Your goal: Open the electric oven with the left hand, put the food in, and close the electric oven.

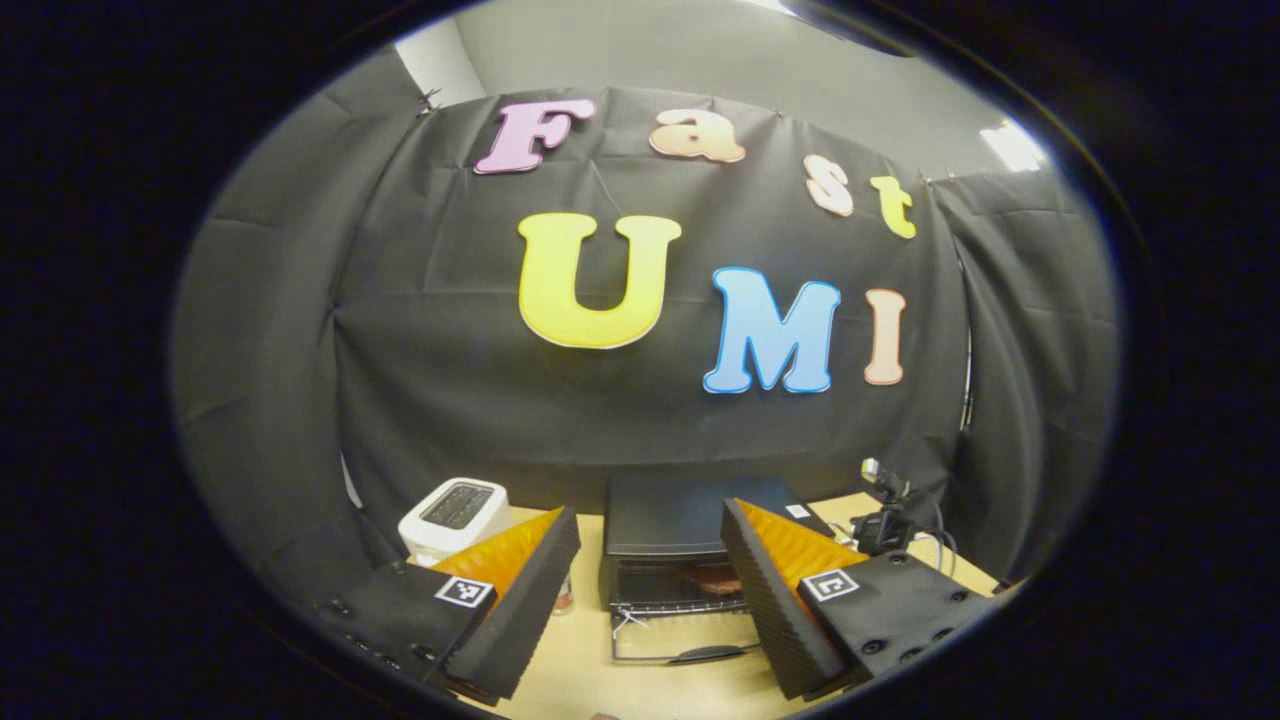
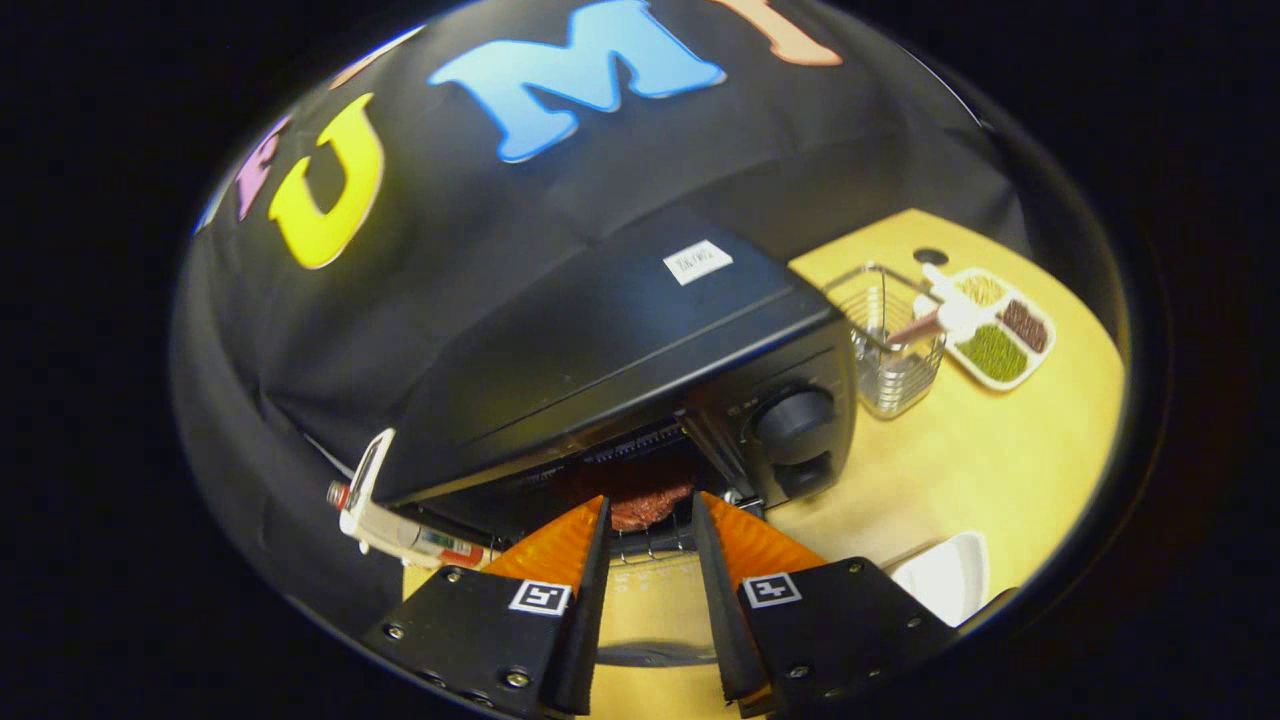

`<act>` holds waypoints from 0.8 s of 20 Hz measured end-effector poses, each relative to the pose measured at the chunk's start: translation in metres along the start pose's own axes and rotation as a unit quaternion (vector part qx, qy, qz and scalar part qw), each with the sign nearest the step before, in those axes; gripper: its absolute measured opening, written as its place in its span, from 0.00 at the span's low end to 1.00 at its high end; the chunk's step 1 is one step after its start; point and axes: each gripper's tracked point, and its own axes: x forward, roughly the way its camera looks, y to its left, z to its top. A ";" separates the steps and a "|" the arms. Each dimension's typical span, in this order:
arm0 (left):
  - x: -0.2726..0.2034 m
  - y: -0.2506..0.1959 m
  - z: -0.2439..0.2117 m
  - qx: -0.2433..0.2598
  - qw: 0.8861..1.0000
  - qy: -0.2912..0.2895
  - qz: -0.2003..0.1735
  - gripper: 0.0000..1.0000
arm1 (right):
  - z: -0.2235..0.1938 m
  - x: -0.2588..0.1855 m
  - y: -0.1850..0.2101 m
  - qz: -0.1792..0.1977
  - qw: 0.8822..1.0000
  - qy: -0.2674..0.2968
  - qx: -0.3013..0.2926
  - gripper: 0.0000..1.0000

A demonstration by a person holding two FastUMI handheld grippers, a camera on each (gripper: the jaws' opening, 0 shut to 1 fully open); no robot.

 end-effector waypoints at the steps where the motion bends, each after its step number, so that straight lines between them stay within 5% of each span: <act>1: 0.002 -0.007 0.000 0.000 1.000 -0.001 -0.003 0.97 | 0.010 -0.017 -0.001 0.001 0.999 -0.017 -0.027 0.48; 7: 0.017 -0.053 -0.007 0.007 1.000 -0.007 -0.028 0.92 | 0.085 -0.140 0.004 0.013 0.977 -0.142 -0.159 0.48; 12: 0.015 -0.088 0.008 0.004 0.999 -0.033 -0.033 0.96 | 0.149 -0.234 -0.004 -0.004 0.953 -0.259 -0.159 0.48; 13: 0.013 -0.094 0.012 0.004 0.999 -0.038 -0.033 1.00 | 0.159 -0.248 -0.007 -0.009 0.949 -0.275 -0.156 0.37; 15: 0.012 -0.105 0.016 0.006 0.998 -0.046 -0.039 1.00 | 0.175 -0.266 -0.018 -0.024 0.941 -0.301 -0.151 0.37; 16: 0.013 -0.109 0.016 0.008 0.998 -0.047 -0.041 1.00 | 0.177 -0.271 -0.018 -0.025 0.939 -0.306 -0.152 0.59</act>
